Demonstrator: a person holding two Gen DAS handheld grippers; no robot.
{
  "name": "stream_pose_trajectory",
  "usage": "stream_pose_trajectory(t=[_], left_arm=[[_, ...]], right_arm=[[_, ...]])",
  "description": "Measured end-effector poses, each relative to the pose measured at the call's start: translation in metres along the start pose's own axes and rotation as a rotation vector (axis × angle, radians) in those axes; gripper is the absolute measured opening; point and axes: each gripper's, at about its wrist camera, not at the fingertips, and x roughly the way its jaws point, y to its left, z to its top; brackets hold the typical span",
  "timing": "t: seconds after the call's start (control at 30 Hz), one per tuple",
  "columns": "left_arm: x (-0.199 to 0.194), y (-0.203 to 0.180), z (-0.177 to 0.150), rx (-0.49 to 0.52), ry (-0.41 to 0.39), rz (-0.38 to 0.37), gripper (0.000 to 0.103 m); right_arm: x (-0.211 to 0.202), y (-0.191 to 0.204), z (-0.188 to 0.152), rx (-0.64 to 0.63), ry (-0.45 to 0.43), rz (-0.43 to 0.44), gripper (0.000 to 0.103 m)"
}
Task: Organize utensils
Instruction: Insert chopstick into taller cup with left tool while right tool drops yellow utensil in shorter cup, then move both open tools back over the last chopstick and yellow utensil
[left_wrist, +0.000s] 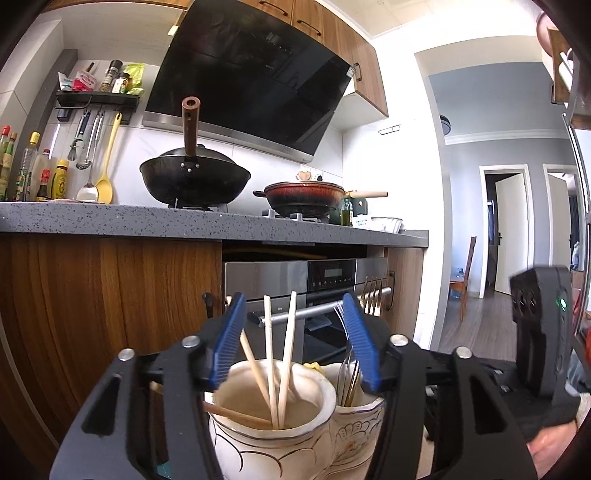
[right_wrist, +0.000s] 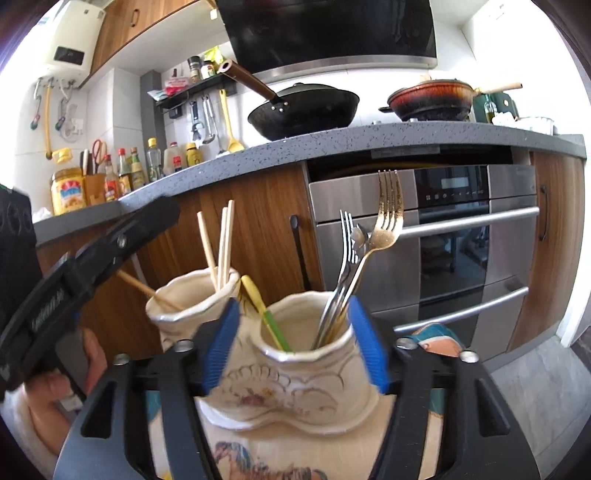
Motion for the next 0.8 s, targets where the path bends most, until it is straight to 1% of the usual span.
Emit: stream_pose_trajectory(t=[0.03, 0.07, 0.13, 0.17, 0.2, 0.23, 0.33, 0.4, 0.47, 0.6, 0.8], left_arm=[[-0.003, -0.001, 0.002, -0.005, -0.007, 0.009, 0.063], [-0.008, -0.002, 0.006, -0.014, -0.016, 0.021, 0.067], [-0.018, -0.003, 0.012, -0.033, -0.039, 0.038, 0.079], [-0.025, -0.003, 0.014, -0.040, -0.055, 0.049, 0.082], [-0.029, -0.003, 0.016, -0.042, -0.064, 0.055, 0.088], [-0.038, -0.004, 0.019, -0.043, -0.078, 0.060, 0.092], [-0.060, -0.008, 0.022, -0.032, -0.101, 0.077, 0.096], [-0.072, -0.009, 0.021, -0.028, -0.099, 0.087, 0.097], [-0.082, -0.008, 0.018, -0.034, -0.074, 0.096, 0.097], [-0.097, -0.002, 0.004, -0.063, 0.002, 0.132, 0.097], [-0.108, 0.017, -0.021, -0.121, 0.151, 0.209, 0.097]], right_arm=[[-0.006, 0.000, -0.003, 0.004, -0.002, -0.003, 0.077], [-0.010, 0.000, -0.005, 0.012, 0.000, -0.005, 0.078], [-0.017, -0.001, -0.009, 0.031, 0.007, -0.003, 0.081], [-0.023, -0.001, -0.012, 0.041, 0.007, -0.002, 0.082], [-0.027, 0.000, -0.013, 0.042, 0.004, -0.003, 0.085], [-0.031, 0.001, -0.014, 0.040, 0.000, -0.007, 0.087], [-0.044, 0.005, -0.020, 0.029, -0.015, -0.017, 0.089], [-0.050, 0.008, -0.023, 0.026, -0.017, -0.021, 0.091], [-0.054, 0.011, -0.027, 0.026, -0.014, -0.022, 0.092], [-0.060, 0.016, -0.032, 0.029, 0.005, -0.020, 0.093], [-0.060, 0.019, -0.038, 0.032, 0.053, -0.020, 0.096]])
